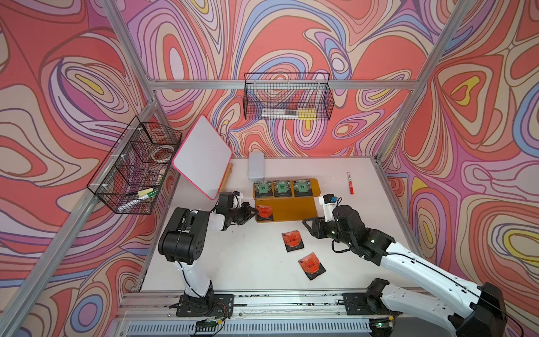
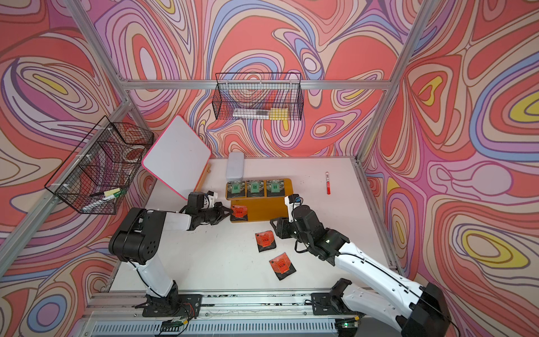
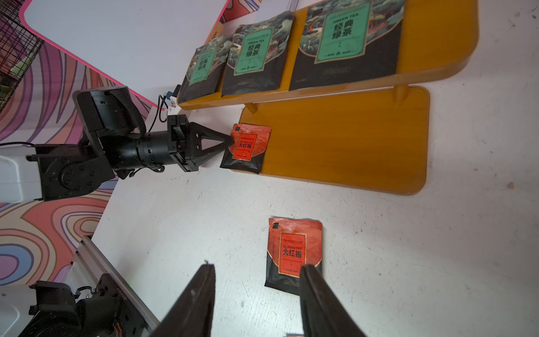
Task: Place the tea bags on the shelf by color
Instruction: Place the tea bag on the shelf.
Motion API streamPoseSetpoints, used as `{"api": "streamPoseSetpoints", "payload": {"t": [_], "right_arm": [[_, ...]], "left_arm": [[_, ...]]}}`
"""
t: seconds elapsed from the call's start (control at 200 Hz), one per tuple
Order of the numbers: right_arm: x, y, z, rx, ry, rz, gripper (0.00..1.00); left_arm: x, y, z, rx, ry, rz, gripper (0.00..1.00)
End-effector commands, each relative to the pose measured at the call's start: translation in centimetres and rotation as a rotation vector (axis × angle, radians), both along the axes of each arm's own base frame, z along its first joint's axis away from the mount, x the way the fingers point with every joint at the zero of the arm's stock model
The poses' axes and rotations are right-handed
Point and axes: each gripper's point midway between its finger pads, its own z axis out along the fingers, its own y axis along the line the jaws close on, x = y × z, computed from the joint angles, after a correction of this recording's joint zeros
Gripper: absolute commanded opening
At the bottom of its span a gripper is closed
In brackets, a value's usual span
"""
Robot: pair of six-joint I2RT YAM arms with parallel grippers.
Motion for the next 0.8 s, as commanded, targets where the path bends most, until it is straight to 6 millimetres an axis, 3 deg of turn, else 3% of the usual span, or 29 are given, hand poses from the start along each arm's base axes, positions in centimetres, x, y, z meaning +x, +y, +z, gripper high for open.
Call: {"api": "streamPoseSetpoints", "payload": {"t": [0.0, 0.336, 0.551, 0.791], "right_arm": [[0.13, -0.33, 0.36, -0.008, -0.013, -0.011, 0.48], [0.32, -0.05, 0.32, -0.01, -0.011, -0.005, 0.48], [0.46, 0.11, 0.24, -0.009, -0.01, -0.003, 0.48], [0.39, 0.15, -0.02, -0.009, -0.003, -0.001, 0.48]], "left_arm": [[0.13, 0.14, -0.32, 0.017, 0.006, -0.022, 0.0], [0.2, 0.32, -0.91, 0.026, 0.023, -0.014, 0.02], [0.14, 0.41, -0.75, 0.027, 0.022, -0.006, 0.2], [-0.04, 0.64, -0.74, 0.033, 0.022, 0.004, 0.3]]}}
